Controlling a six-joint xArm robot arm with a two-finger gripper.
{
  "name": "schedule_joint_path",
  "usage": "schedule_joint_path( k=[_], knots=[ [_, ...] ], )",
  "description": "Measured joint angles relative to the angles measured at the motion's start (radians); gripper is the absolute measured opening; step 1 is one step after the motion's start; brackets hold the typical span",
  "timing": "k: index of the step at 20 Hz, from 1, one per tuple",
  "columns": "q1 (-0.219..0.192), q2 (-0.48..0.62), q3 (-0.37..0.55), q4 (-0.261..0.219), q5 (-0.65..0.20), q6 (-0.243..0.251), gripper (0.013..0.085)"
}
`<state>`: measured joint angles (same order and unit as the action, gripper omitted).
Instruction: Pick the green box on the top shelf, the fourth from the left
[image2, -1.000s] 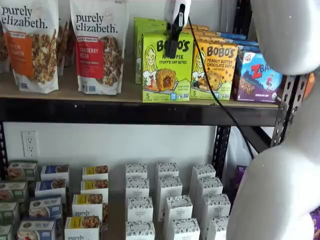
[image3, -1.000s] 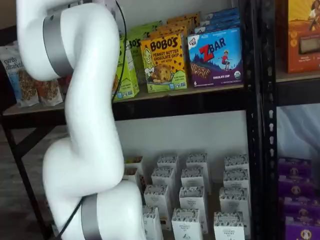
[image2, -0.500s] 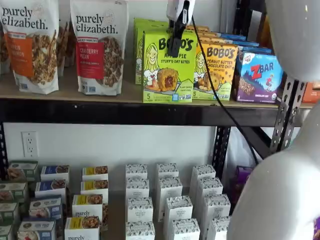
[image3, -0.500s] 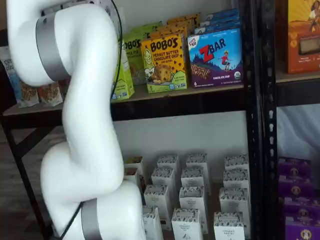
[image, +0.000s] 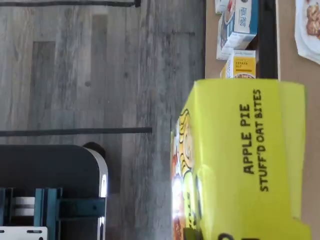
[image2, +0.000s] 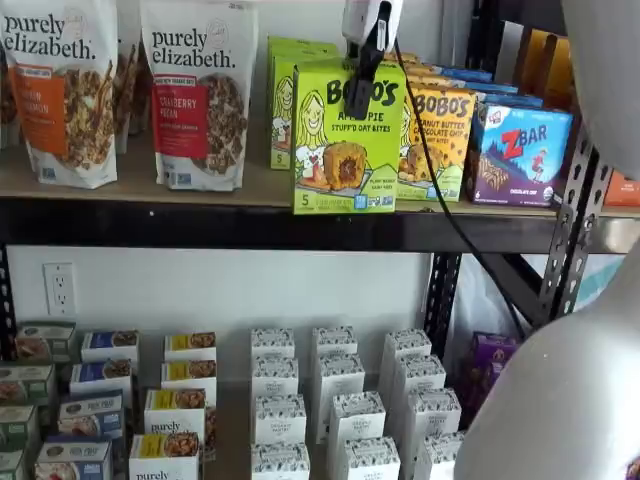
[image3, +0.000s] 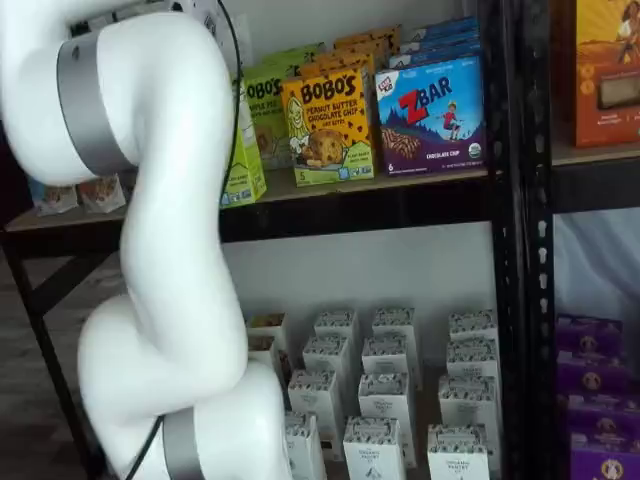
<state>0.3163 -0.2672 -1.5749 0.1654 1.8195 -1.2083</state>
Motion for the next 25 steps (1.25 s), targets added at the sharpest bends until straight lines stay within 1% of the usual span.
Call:
schedule_joint_path(
  k=[7,14,25],
  knots=[
    [-0.001,-0.051,0.043,0.004,0.006,0.001,0.0290],
    [-0.012,-0.101,0.083,0.011,0.014,-0.006,0.0290],
    [-0.022,-0.213,0.202,0.000,-0.008,-0.019,0.0290]
  ],
)
